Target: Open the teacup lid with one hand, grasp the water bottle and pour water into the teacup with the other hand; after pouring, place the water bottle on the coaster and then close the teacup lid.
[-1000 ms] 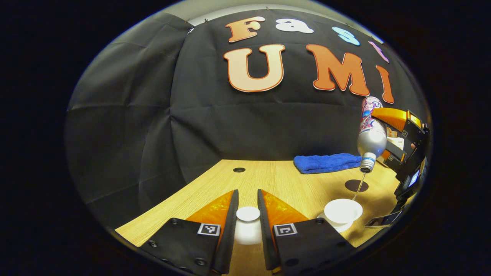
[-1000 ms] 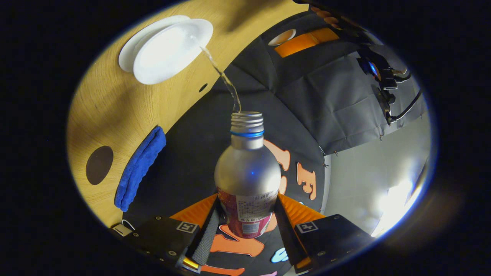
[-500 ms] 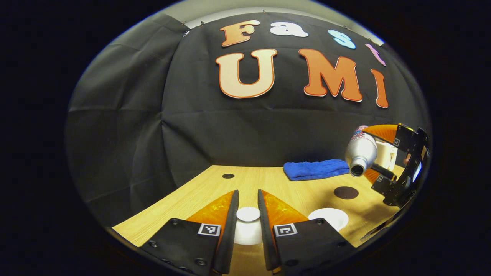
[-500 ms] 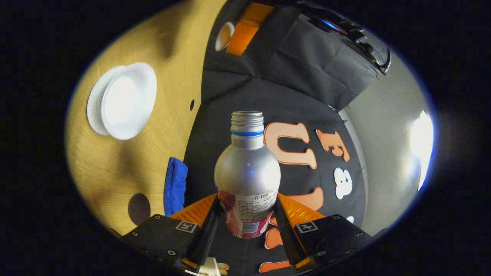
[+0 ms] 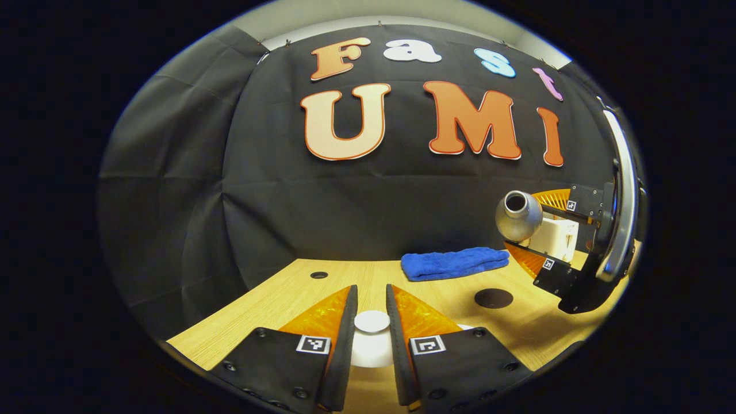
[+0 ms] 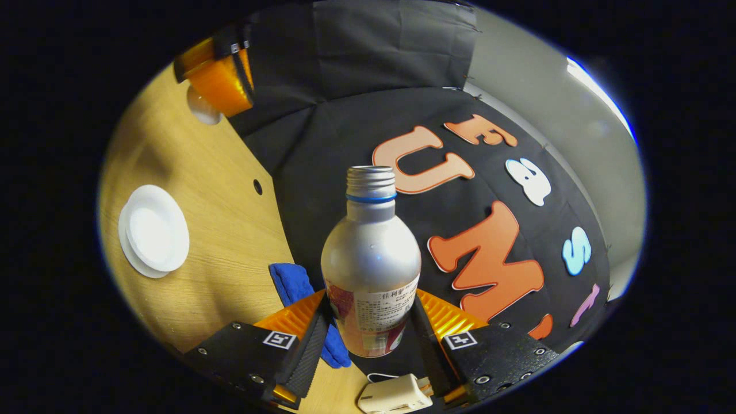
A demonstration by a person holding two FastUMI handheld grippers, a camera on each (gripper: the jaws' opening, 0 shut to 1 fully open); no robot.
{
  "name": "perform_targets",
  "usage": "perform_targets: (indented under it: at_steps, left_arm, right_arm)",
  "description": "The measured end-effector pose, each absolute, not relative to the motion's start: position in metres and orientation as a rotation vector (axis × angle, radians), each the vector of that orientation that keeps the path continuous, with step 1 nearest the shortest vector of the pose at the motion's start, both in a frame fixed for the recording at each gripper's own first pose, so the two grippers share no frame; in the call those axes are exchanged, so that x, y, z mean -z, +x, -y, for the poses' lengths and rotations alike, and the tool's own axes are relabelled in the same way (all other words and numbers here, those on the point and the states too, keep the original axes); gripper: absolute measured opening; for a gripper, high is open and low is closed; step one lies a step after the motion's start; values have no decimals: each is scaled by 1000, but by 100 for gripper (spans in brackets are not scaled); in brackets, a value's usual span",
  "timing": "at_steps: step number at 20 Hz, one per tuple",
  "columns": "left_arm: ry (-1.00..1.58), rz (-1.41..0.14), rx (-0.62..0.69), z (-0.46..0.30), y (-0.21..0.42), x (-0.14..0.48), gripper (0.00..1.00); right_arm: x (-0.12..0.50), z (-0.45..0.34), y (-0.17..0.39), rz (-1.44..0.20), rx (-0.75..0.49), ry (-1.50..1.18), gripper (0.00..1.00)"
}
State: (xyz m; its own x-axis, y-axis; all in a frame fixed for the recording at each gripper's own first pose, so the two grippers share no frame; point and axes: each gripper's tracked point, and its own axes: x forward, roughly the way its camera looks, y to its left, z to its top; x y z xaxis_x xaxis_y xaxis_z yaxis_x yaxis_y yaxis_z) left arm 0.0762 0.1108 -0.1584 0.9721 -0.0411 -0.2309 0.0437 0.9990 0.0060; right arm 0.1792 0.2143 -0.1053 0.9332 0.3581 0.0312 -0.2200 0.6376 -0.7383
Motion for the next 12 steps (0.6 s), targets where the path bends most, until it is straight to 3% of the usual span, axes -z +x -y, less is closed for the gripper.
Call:
perform_targets:
  at_steps: [12]
  left_arm:
    - [20,-204,119,-52,76,143,36]
  right_arm:
    - [132,-203,203,-45,-359,-243,78]
